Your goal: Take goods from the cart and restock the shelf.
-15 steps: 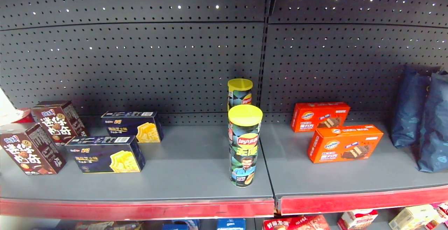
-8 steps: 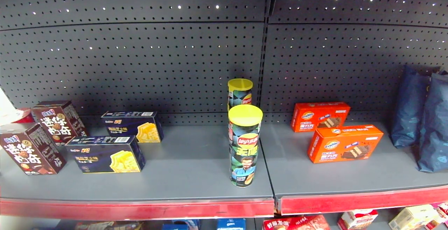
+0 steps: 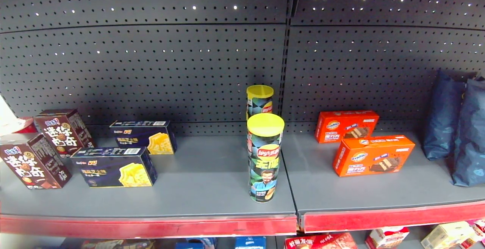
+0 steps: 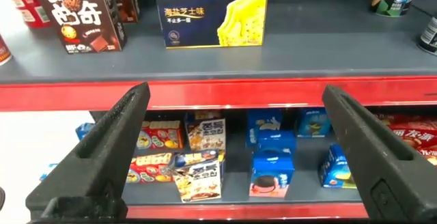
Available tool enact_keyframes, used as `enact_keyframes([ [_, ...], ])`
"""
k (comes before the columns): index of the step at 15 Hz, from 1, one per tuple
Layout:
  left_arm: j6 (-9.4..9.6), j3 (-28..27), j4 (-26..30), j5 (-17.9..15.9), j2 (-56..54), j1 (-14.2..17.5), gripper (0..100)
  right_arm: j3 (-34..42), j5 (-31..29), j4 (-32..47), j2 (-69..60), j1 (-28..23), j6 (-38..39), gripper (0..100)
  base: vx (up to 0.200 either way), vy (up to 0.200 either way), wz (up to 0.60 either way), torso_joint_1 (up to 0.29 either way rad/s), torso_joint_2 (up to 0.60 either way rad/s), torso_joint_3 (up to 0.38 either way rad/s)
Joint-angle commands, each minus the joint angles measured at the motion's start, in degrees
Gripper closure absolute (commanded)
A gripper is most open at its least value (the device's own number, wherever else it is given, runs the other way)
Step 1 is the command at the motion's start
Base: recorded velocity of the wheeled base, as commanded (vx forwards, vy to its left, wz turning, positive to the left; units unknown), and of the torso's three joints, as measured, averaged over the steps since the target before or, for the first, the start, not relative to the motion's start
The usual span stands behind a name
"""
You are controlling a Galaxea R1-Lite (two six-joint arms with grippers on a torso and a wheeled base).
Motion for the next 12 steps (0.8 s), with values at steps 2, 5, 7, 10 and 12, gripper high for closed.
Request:
enact_keyframes([
  [2, -0.04, 0.0, 0.0, 0.1, -0.1, 0.0, 0, 0.0, 0.0, 0.0, 0.1, 0.0, 0.0, 0, 0.0, 0.0, 0.0, 0.0, 0.0, 0.0],
  [5, -0.04, 0.0, 0.0, 0.1, -0.1, 0.0, 0, 0.1, 0.0, 0.0, 0.1, 0.0, 0.0, 0, 0.0, 0.0, 0.0, 0.0, 0.0, 0.0],
  [7, -0.04, 0.0, 0.0, 0.0, -0.1, 0.0, 0, 0.0, 0.0, 0.0, 0.1, 0.0, 0.0, 0, 0.0, 0.0, 0.0, 0.0, 0.0, 0.0],
  [10, -0.04, 0.0, 0.0, 0.0, -0.1, 0.0, 0, 0.0, 0.1, 0.0, 0.1, 0.0, -0.1, 0, 0.0, 0.0, 0.0, 0.0, 0.0, 0.0],
  [12, -0.04, 0.0, 0.0, 0.0, -0.1, 0.0, 0, 0.0, 0.0, 0.0, 0.1, 0.0, 0.1, 0, 0.0, 0.0, 0.0, 0.0, 0.0, 0.0],
])
